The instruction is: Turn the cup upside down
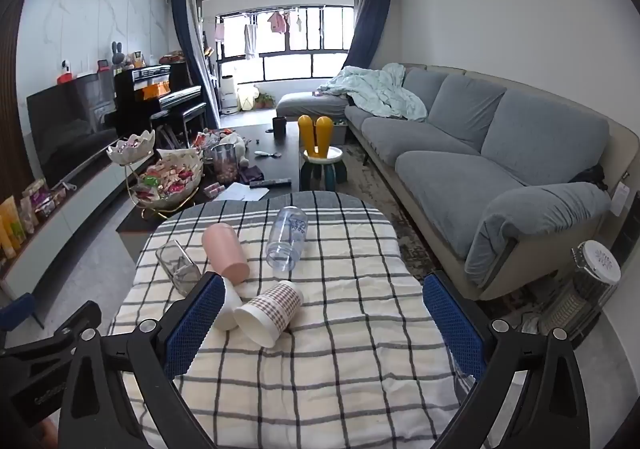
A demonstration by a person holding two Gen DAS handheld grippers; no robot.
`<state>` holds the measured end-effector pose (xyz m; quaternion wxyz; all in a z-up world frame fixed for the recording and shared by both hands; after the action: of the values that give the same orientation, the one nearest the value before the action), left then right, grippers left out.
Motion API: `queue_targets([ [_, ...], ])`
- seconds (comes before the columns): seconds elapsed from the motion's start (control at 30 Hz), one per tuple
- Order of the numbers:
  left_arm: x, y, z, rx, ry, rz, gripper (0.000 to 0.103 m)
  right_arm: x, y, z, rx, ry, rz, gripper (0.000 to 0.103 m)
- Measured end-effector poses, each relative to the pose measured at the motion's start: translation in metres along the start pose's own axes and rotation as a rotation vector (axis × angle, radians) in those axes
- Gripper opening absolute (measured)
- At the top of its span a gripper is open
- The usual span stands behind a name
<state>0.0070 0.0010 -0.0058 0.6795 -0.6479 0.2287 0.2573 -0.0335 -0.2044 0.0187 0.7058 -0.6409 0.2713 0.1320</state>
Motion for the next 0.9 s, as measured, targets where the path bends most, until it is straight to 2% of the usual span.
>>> queue_targets([
  [0.1,-0.0034,0.0008,0.0011,0.004,-0.007,-0.03,0.103,0.0001,0.0,0.0,-0.001,0.001,-0.002,0.1],
  [0.9,-0.0072,-0.0003,0.0018,0.001,-0.001,-0.029,0.103,-0.0021,-0.0001,0.0002,0.002,-0.003,-0.002,0.1],
])
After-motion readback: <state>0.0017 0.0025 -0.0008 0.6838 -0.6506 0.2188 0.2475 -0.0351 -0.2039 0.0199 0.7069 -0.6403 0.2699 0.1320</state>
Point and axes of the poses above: each gripper's, at about its wrist camera, not at the fingertips, and x roughly the way its jaws point, z to its left, y to its underside, the point moved 1 cm from there along x, roughly the way its jaws point, and after that the axes turned 3 degrees about -y, right-handed, at the moved point
